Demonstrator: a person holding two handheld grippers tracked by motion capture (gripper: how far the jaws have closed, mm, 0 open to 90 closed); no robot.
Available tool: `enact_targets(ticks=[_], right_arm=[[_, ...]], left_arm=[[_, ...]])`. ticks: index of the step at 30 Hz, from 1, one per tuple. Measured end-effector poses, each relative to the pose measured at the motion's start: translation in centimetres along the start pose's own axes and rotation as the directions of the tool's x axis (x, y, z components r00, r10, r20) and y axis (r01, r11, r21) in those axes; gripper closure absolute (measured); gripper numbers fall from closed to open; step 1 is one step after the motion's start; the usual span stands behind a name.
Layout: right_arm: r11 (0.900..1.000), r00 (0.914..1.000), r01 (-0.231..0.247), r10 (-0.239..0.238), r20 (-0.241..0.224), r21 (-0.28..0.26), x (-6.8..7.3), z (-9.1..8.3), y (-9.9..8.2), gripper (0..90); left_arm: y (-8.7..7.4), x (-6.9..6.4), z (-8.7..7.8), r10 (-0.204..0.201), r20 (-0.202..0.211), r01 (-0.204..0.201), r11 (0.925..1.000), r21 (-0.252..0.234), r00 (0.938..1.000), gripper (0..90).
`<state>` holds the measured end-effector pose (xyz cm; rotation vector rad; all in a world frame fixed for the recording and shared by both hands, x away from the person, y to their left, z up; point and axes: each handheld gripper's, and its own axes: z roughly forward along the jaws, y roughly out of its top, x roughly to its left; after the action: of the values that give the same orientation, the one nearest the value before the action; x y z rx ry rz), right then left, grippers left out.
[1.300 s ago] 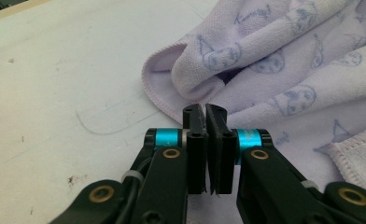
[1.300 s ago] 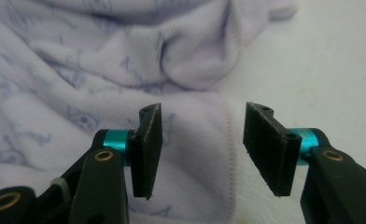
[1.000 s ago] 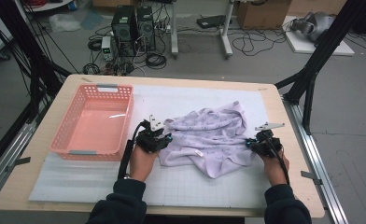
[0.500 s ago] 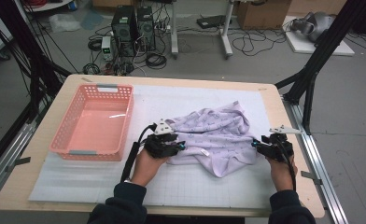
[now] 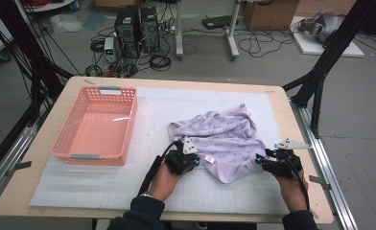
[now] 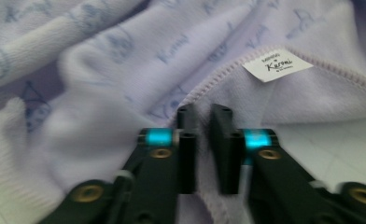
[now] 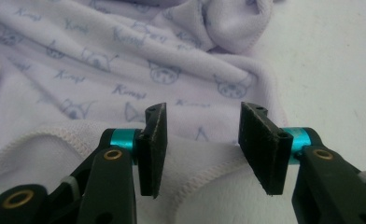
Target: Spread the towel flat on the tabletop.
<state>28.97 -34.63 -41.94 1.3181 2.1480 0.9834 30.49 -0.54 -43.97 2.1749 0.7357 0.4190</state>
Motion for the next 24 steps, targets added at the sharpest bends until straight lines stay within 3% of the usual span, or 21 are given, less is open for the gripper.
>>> enact_targets(ticks=[3,9,20,24], right_arm=[[0.9999,0.9999,-0.016,0.016,-0.003,-0.005,0.2,-0.8,-0.8,50.4],[0.9987,0.9986,-0.051,0.051,0.011,-0.007,1.1,-2.3,-2.4,50.5],[0.9960,0.9938,-0.084,0.086,0.070,-0.032,2.2,-6.0,-4.6,51.1],[0.9939,0.9906,-0.108,0.109,0.082,-0.024,2.2,-6.4,-5.2,52.1]], left_arm=[[-0.5,-0.5,-0.8,0.006,-0.011,-0.006,0.9998,-0.017,0.9999,86.6],[-1.7,-1.7,-3.3,0.020,0.007,-0.020,0.9986,-0.050,0.9998,86.9],[-5.5,-4.1,-8.7,0.049,0.013,-0.047,0.9943,-0.096,0.9987,86.9],[-6.7,-4.7,-9.9,0.054,0.018,-0.052,0.9943,-0.093,0.9984,86.9]])
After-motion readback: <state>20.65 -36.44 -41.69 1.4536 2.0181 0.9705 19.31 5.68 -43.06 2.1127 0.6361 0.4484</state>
